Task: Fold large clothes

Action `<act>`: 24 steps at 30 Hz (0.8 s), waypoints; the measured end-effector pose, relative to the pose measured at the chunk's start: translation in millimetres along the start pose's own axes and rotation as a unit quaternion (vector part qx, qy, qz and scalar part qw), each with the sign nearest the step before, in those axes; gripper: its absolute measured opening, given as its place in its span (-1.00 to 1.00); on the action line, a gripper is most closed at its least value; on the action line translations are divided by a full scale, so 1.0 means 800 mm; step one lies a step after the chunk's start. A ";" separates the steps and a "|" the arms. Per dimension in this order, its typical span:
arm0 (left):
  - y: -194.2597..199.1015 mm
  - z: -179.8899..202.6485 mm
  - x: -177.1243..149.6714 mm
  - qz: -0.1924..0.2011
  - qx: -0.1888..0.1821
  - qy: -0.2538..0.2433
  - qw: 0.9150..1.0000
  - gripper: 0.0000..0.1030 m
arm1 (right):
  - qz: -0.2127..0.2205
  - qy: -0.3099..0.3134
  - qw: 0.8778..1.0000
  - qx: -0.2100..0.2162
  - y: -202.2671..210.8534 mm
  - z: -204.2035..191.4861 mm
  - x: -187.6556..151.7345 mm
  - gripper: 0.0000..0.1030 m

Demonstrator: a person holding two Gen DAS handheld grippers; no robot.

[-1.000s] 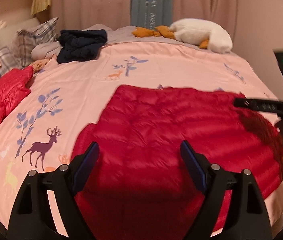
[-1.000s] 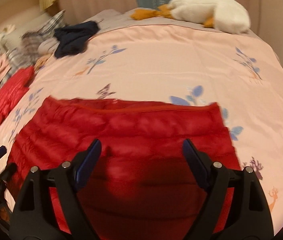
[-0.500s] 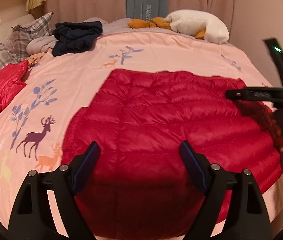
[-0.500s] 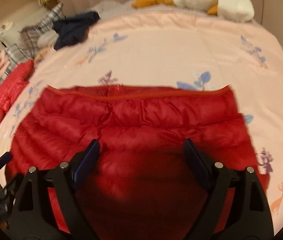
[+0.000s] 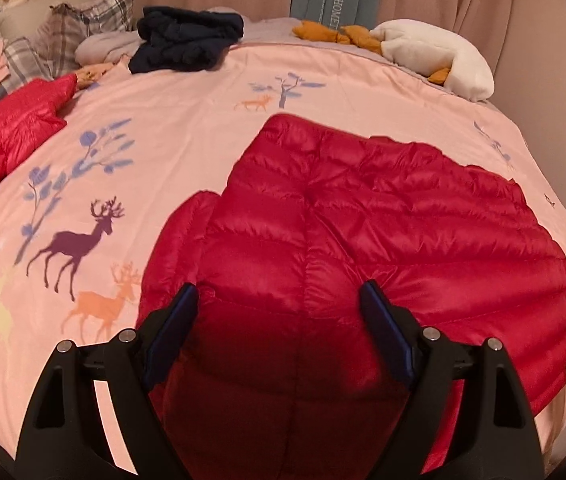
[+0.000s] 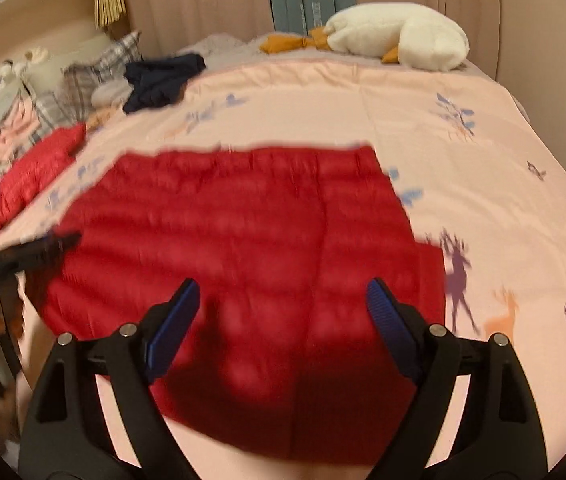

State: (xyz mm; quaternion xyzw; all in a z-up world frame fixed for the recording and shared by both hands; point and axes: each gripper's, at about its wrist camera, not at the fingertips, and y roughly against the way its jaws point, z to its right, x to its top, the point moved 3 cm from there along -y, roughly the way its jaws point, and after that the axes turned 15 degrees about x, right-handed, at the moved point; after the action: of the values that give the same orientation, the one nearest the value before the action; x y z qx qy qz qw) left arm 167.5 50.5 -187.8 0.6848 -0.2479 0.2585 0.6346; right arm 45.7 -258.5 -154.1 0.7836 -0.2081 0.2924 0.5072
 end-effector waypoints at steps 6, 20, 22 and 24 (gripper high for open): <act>-0.004 -0.003 0.000 -0.010 -0.005 0.008 1.000 0.70 | -0.017 0.017 1.000 -0.008 -0.010 -0.004 -0.024 0.67; 0.068 0.023 -0.053 0.074 0.021 -0.070 0.995 0.70 | -0.005 0.029 0.999 -0.025 0.017 -0.011 -0.060 0.67; 0.061 0.028 -0.055 0.070 0.025 -0.076 0.994 0.70 | -0.010 0.021 0.999 -0.023 0.004 -0.006 -0.066 0.69; 0.054 0.027 -0.054 0.062 0.020 -0.070 0.995 0.70 | -0.011 0.022 0.999 -0.024 -0.001 -0.007 -0.067 0.71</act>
State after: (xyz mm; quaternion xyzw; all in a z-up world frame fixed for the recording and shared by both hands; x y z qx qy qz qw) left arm 107.4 26.1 -186.3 0.6970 -0.3282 0.2539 0.5849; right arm 4.7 -251.3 -189.0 0.7669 -0.1953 0.2989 0.5333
